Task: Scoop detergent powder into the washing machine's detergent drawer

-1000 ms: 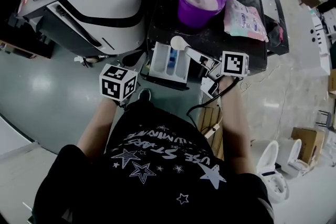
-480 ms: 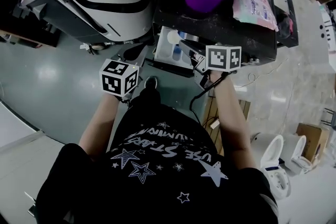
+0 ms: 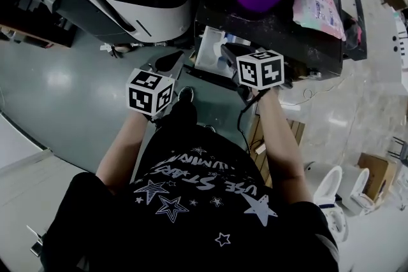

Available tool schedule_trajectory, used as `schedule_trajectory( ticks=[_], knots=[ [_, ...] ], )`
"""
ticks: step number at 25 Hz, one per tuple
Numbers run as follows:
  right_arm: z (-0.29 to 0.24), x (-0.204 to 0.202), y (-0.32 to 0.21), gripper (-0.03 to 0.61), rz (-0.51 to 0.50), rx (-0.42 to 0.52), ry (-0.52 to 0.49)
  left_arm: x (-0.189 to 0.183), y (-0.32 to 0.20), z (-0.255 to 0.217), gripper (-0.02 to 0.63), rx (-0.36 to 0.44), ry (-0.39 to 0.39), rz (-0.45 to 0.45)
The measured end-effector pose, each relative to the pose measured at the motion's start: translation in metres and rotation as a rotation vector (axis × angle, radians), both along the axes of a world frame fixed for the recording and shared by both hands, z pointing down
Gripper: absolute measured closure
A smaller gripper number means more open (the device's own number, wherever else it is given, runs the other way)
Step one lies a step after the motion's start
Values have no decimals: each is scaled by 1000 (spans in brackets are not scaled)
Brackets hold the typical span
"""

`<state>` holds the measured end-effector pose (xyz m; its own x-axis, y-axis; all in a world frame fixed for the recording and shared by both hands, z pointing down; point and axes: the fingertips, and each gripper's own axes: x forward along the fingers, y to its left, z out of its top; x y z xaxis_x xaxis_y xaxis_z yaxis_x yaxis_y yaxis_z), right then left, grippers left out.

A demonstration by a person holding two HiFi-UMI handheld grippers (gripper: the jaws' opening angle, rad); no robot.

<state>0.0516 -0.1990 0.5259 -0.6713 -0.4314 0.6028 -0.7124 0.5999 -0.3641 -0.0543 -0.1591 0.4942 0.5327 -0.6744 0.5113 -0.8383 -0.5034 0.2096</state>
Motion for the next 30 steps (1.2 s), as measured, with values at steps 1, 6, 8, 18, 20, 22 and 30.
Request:
schedule_trajectory(
  ticks=[1,6,8,18,20,22,30],
  knots=[
    [-1,-2,0,545,-3,12,-1,0,1,1,614,-1,2,-1],
    [-4,-13,-2,545,-69,133,69,-7,1,5,614,-10,-2,-10],
    [-4,-17,-2,545,-108,172,113,-10,1,5,614,-11,1,-15],
    [2,-29,4,545,-365,391,380,-20,4,9,614,-19,9,-27],
    [3,-31,7,545,-430,444,439,-23,5,10,614,-19,11,-33],
    [5,-33,9,545,-494,502,502,-26,6,10,614,-19,11,-40],
    [15,-36,15,545,-696,706,711,-36,13,14,614,-26,11,-64]
  ],
)
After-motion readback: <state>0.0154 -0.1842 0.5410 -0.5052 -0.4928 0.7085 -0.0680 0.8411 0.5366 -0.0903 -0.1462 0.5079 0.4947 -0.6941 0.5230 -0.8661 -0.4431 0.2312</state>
